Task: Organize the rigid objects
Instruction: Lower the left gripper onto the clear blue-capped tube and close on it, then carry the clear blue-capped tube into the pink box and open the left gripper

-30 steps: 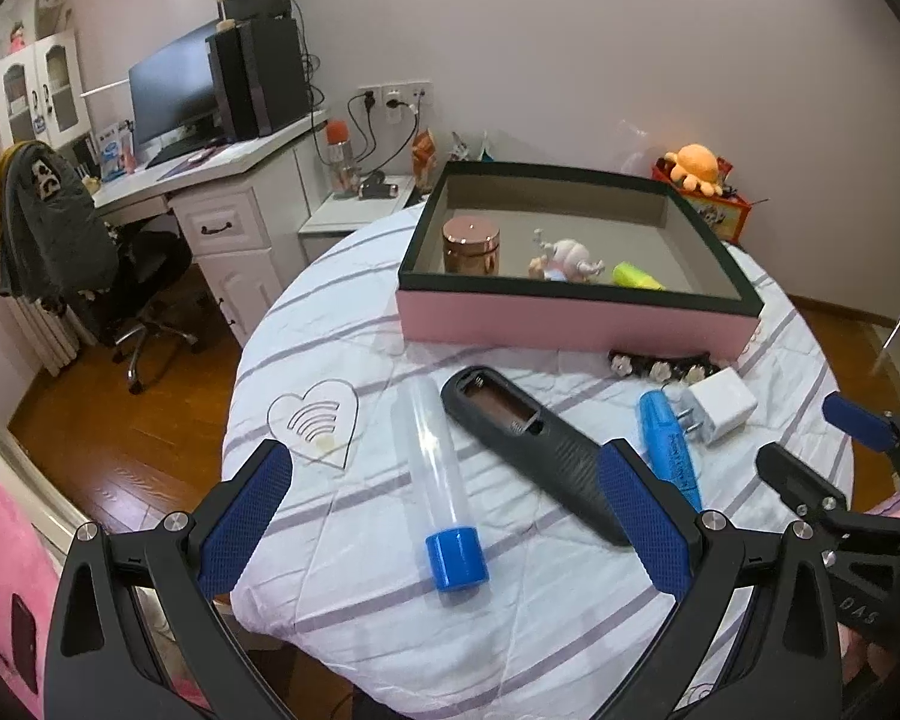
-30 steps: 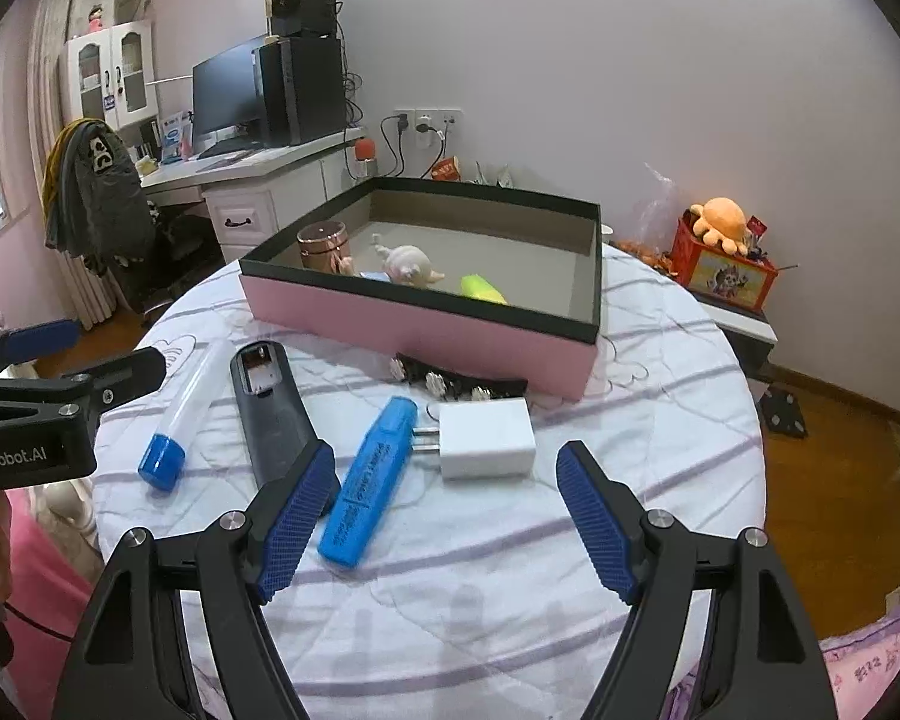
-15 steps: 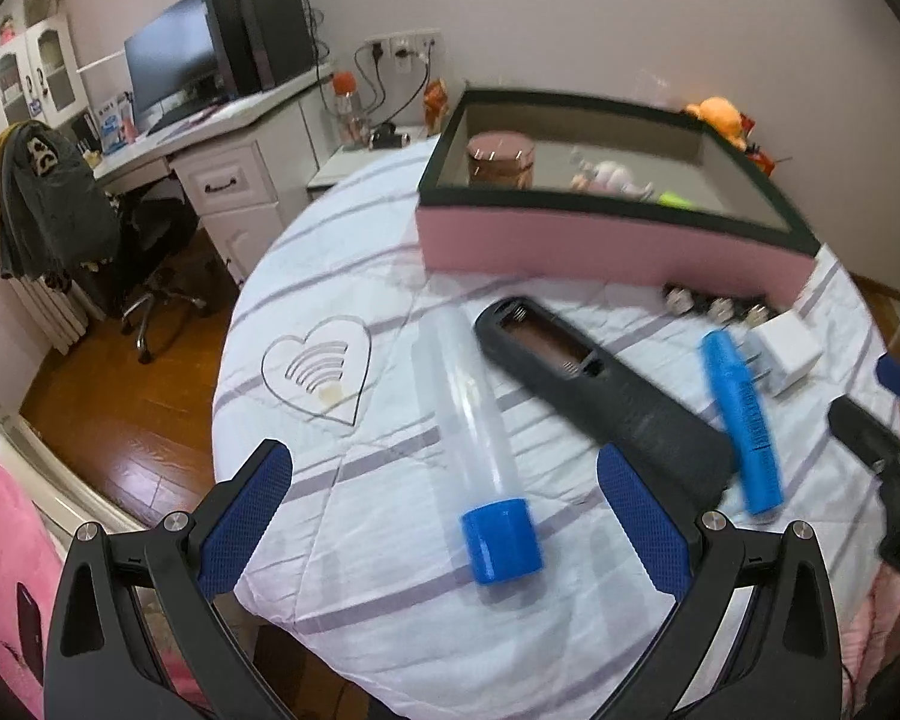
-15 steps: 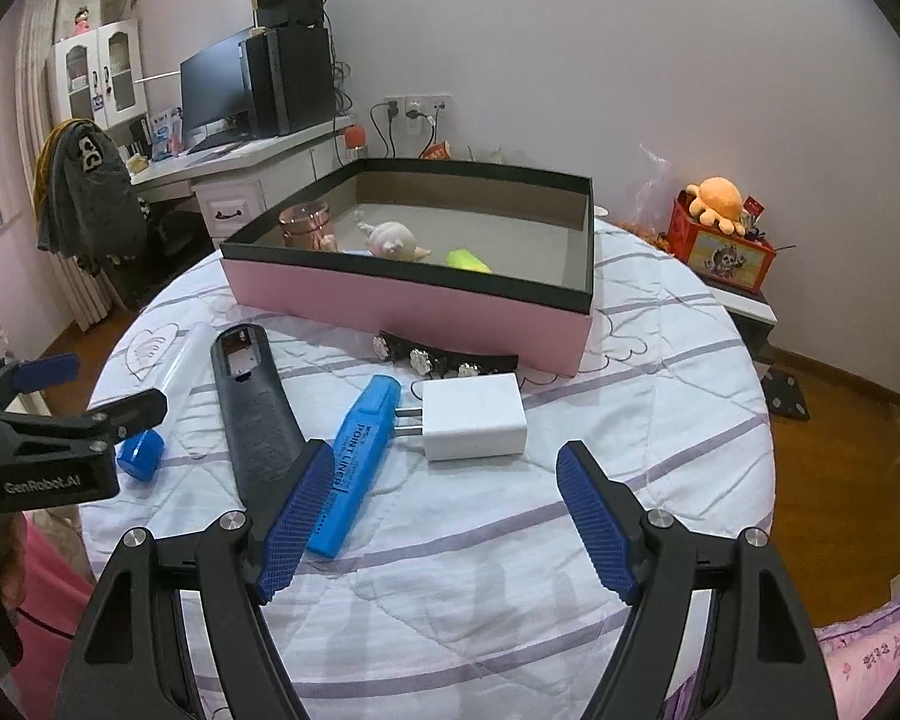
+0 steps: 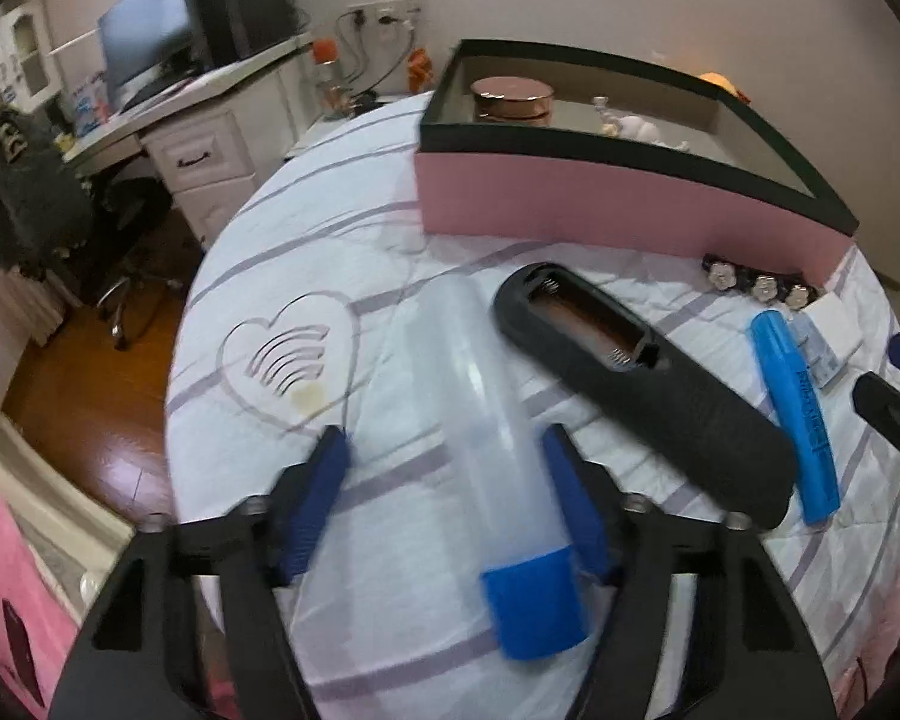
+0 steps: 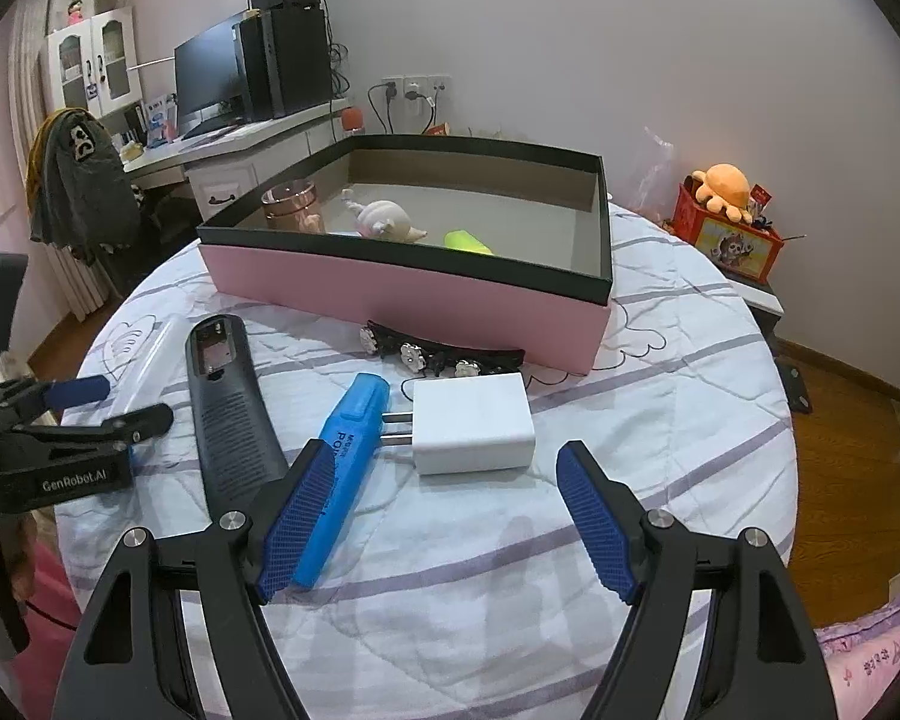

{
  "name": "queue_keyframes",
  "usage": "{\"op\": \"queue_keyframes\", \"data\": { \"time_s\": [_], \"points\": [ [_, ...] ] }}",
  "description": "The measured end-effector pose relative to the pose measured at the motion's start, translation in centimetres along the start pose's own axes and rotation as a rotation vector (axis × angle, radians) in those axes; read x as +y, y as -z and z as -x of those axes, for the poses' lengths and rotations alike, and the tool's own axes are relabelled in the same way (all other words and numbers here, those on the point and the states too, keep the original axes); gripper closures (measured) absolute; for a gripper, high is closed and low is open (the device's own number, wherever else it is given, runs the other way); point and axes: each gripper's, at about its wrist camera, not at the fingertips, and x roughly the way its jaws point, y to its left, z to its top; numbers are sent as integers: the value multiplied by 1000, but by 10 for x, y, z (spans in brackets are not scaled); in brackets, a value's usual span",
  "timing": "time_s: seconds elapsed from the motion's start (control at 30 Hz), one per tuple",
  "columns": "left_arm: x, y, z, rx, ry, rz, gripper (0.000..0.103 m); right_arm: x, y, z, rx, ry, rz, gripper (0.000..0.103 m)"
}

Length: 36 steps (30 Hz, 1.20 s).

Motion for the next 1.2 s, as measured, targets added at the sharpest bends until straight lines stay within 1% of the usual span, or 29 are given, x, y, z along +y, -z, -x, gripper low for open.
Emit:
{"op": "queue_keyframes", "data": {
  "time_s": [0.07,0.1,0.13,0.27,0.33,0.57,0.7,0.8,0.87,1.03,1.1,1.2],
  "points": [
    [-4,-2,0,-11,14,-28,56,-1,0,-3,6,2,-1,25],
    [-5,-2,0,-15,36,-37,68,-1,0,-4,8,2,-3,25],
    [-6,-3,1,-15,45,-41,69,-2,-1,-5,10,1,-5,25],
    [-9,-3,6,-27,38,-53,72,-4,-2,-4,7,0,-9,25],
    [-10,-4,12,-36,43,-55,76,-4,-4,-4,4,-1,-10,25],
    [-17,-7,35,-78,52,-82,76,-4,-11,0,-13,-3,-7,25],
    [-21,-13,47,-104,45,-95,76,-3,-15,3,-26,-5,-6,25],
    [-26,-21,59,-133,54,-107,76,-4,-18,4,-36,-4,-5,25],
    [-31,-31,65,-158,57,-117,76,-7,-22,5,-44,4,-4,25],
    [-50,-69,74,-217,90,-164,76,-17,-34,8,-73,24,-9,25],
    [-60,-85,72,-233,98,-183,76,-25,-42,9,-94,34,-15,25],
    [-78,-112,62,-237,122,-216,76,-35,-54,6,-111,46,-22,25]
  ]
}}
